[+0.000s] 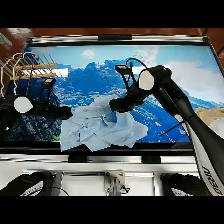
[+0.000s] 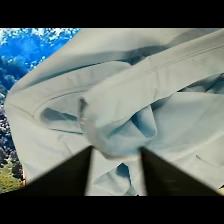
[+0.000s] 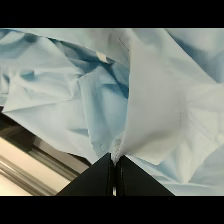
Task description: Fold the shirts.
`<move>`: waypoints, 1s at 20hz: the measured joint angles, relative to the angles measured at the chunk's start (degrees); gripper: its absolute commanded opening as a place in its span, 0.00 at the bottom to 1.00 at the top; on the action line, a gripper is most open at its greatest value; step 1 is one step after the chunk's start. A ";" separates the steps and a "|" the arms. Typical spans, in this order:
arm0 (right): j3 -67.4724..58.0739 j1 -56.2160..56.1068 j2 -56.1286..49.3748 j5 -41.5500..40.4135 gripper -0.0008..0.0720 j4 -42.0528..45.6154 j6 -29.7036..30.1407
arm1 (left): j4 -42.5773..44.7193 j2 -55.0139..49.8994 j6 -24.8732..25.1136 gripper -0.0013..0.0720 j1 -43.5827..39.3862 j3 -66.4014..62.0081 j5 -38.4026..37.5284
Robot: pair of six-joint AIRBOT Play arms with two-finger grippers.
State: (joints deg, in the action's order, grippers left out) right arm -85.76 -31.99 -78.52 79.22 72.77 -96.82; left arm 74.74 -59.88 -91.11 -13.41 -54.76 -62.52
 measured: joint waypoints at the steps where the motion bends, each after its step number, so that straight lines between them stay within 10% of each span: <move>1: 0.00 0.00 1.11 0.22 0.12 -0.15 -0.11 | -0.02 -0.11 0.28 0.83 0.22 -0.02 -0.33; 20: 0.04 -2.08 5.81 2.14 0.12 -0.33 -2.40 | -0.96 -7.15 4.57 0.83 5.55 -8.09 -2.10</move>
State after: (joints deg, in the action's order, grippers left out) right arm -85.71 -34.06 -72.71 81.36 72.44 -99.22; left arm 73.78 -67.02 -86.54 -7.86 -62.85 -64.62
